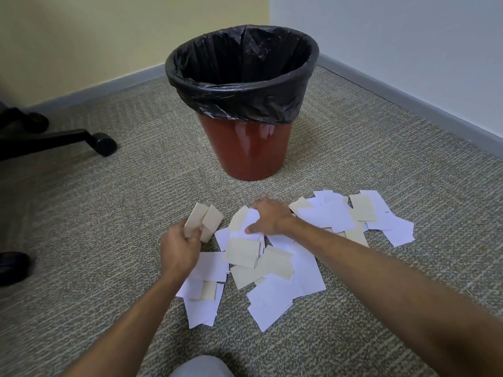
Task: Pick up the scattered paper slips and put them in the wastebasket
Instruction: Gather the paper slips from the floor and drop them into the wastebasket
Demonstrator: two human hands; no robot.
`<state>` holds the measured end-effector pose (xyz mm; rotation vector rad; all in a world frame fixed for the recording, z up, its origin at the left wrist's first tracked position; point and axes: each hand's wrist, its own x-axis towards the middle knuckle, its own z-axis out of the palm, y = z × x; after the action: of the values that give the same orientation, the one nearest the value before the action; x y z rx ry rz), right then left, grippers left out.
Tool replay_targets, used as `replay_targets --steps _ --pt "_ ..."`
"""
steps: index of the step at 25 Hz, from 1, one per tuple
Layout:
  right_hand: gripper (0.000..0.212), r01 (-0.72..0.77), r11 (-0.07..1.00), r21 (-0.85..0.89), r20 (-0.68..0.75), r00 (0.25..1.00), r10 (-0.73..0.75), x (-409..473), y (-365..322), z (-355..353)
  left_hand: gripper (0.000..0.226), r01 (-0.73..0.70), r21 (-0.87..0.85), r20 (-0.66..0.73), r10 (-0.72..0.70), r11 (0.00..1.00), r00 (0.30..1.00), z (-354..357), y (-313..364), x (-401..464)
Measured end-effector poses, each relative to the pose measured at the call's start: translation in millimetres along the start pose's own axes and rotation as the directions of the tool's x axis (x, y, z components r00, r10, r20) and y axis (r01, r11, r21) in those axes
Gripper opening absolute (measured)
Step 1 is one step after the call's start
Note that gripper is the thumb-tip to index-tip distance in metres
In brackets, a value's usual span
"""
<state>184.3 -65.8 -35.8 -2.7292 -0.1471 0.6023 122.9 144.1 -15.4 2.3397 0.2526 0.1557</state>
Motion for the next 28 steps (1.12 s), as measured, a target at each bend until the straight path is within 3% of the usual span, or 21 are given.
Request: replay_targets --steps 4,7,12,14,20,23,28 --pt "0.069 -0.026 0.998 0.053 0.046 0.999 0.024 -5.1 -4.9 5.9 0.027 0.007 0.011 0.017 -0.007 1.0 1.0 0.2 1.6 3.3" --pt "0.055 -0.002 0.952 0.307 0.024 1.0 -0.006 -9.2 -5.1 10.6 0.023 0.018 -0.01 0.014 -0.018 1.0 1.0 -0.7 -3.5 2.4" --pt "0.043 0.006 0.782 0.624 0.017 1.0 -0.021 -18.1 4.1 -4.1 0.021 0.086 -0.061 0.021 -0.085 0.994 0.996 -9.1 -1.9 1.0" --pt "0.025 0.04 0.754 0.656 -0.029 0.999 -0.028 -27.0 11.3 -22.3 0.021 0.07 -0.102 0.036 -0.067 0.992 0.997 -14.7 8.3 0.7" --pt "0.016 0.185 0.663 0.725 -0.256 0.966 0.011 -87.6 14.7 -98.2 0.023 -0.016 -0.28 0.011 0.02 0.96 1.0 -42.5 67.8 -1.0" --pt "0.014 0.336 0.659 0.673 -0.484 0.874 0.049 -111.4 4.1 -157.9 0.017 -0.052 -0.398 0.005 0.059 0.916 0.998 -65.2 113.7 2.4" --pt "0.015 0.502 0.679 0.535 -0.774 0.614 0.156 -102.8 -22.2 -253.6 0.021 -0.064 -0.663 -0.036 0.053 0.746 0.998 -94.2 204.7 57.9"
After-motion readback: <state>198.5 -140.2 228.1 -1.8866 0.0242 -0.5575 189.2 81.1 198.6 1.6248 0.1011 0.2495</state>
